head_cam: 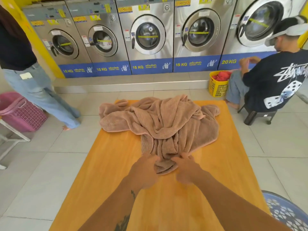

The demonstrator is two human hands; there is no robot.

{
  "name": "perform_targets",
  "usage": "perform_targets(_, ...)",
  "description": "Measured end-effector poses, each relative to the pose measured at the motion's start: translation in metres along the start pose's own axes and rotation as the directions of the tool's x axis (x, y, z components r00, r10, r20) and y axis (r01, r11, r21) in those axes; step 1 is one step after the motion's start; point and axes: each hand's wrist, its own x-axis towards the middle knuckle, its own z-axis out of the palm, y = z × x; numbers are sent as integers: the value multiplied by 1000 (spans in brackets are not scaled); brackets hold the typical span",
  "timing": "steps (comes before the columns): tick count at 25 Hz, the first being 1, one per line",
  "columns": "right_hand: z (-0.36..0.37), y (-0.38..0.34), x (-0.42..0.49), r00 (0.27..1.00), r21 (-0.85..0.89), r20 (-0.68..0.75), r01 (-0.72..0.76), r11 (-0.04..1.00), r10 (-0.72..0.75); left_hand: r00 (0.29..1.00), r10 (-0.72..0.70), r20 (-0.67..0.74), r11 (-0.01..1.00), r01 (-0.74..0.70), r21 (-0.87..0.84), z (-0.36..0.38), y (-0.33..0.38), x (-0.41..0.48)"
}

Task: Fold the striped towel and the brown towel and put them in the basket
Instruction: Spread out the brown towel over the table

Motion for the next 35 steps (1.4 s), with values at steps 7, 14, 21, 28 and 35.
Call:
perform_targets(7,23,-18,-20,980,-353,-169,-162,921,107,983,141,119,824,-183,536,22,-40,12)
perform_targets(14,57,-84,-46,948,-164,-236,-254,953,213,993,-112,30,854,81,514,-4,-120,-26)
perform_targets(21,77,-129,-54,902,-148,-409,-212,966,136,897,-151,415,952,18,307,-43,-149,-54)
perform_targets(28,35,-105,-78,750,-355,159,-563,746,642,965,156,212,966,-104,-235,-68,-143,-17)
perform_targets(35,-7,-88,-49,897,-99,-274,-385,918,347,961,276,-30,947,-267,178,-76,-124,36)
